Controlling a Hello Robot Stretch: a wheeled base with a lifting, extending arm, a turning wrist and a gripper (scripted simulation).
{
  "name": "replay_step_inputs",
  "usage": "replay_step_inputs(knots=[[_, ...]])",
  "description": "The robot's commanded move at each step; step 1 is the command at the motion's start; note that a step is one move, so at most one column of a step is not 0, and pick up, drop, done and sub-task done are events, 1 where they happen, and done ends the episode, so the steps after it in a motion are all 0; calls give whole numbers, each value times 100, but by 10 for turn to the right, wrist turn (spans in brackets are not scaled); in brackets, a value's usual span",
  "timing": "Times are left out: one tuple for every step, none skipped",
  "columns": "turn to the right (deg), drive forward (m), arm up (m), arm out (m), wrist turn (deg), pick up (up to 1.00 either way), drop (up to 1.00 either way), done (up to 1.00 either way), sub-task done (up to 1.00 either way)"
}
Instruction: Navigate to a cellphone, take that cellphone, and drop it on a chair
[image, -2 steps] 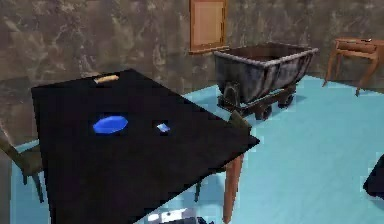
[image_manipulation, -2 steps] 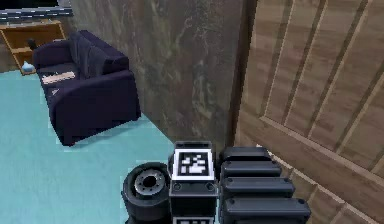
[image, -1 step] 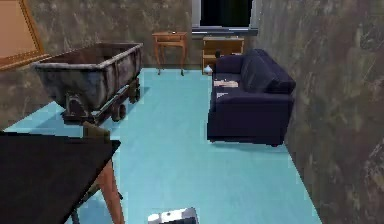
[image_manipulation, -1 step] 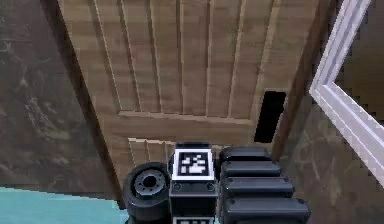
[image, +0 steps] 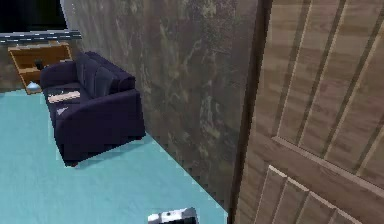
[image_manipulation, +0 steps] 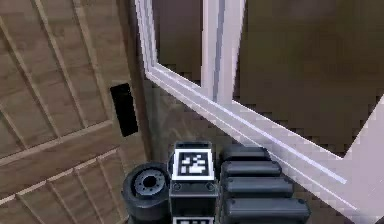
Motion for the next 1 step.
replay_step_inputs(knots=[[210, 0, 0, 0, 0, 0, 0, 0, 0]])
